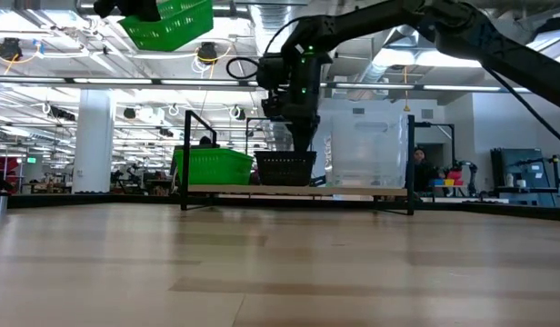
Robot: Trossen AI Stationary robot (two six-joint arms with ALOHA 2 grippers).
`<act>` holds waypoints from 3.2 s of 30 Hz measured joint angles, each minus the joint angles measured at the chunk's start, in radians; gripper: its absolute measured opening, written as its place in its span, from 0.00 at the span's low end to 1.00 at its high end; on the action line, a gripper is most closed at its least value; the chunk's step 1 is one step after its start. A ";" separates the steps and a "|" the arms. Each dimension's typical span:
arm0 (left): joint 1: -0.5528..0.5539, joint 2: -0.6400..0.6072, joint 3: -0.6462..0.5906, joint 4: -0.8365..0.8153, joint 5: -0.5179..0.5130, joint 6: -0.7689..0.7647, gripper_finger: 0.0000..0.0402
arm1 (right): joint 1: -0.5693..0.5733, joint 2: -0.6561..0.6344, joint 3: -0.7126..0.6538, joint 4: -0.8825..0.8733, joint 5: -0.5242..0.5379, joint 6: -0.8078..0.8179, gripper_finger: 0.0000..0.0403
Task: Stack baskets on shelf by color
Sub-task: Stack the green bin into the green bin on the shelf
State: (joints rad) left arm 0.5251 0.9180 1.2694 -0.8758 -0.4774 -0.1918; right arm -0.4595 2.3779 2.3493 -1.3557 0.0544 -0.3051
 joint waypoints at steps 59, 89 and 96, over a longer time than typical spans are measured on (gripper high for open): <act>-0.013 0.219 0.000 0.124 0.112 -0.173 0.00 | -0.007 -0.569 0.004 0.074 0.354 0.037 0.00; -0.198 0.189 0.424 -0.331 -0.339 -0.170 0.00 | 0.077 -0.291 -0.213 0.696 -0.180 0.132 0.00; -0.197 0.156 0.424 -0.369 -0.339 -0.175 0.00 | 0.113 -0.050 -0.027 0.572 -0.181 0.120 0.00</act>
State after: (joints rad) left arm 0.3279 1.0737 1.6936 -1.2448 -0.8169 -0.3669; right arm -0.3467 2.3279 2.3223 -0.7835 -0.1266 -0.1855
